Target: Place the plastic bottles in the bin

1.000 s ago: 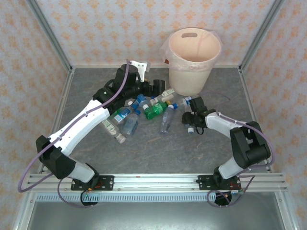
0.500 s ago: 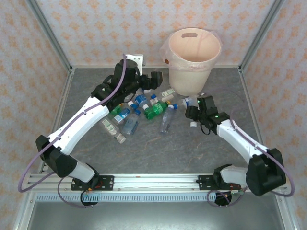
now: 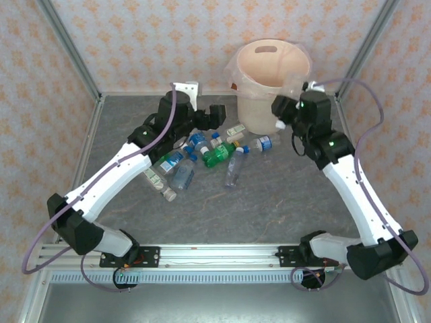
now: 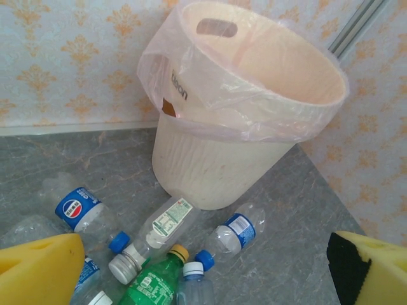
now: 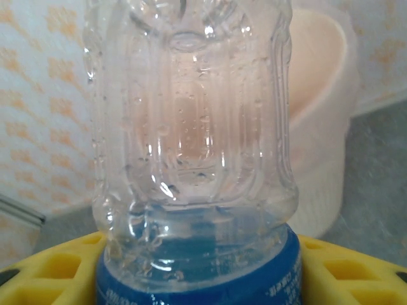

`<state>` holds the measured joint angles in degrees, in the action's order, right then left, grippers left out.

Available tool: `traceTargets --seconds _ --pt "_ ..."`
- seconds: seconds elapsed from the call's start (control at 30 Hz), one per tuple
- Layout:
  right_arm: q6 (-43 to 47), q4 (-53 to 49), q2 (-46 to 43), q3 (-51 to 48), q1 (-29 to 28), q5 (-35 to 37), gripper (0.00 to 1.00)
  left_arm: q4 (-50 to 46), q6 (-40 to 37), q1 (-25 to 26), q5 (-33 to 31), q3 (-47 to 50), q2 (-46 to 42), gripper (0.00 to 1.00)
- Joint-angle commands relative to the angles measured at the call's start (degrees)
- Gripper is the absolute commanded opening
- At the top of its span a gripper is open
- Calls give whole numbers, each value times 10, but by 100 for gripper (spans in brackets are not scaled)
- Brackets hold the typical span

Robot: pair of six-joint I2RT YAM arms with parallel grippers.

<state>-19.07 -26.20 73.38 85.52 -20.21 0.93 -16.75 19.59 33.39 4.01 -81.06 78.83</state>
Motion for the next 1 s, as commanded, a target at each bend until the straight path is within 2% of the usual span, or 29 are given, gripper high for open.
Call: traceTargets --seconds 0.0,0.23,0.4,0.63,0.97 --pt "-14 -18 71 90 -3 19 56 25 8 2 4 31 -60 99" --pt "-51 -58 251 319 10 23 56 -7 33 2 35 75 -128 99" --pt "-113 -106 356 469 35 13 56 -31 33 2 41 91 -181 99" --pt "-183 -115 379 481 60 10 56 -93 29 2 37 96 -227 99" --pt "-185 -129 399 479 63 -1 62 -126 51 2 25 138 -293 99"
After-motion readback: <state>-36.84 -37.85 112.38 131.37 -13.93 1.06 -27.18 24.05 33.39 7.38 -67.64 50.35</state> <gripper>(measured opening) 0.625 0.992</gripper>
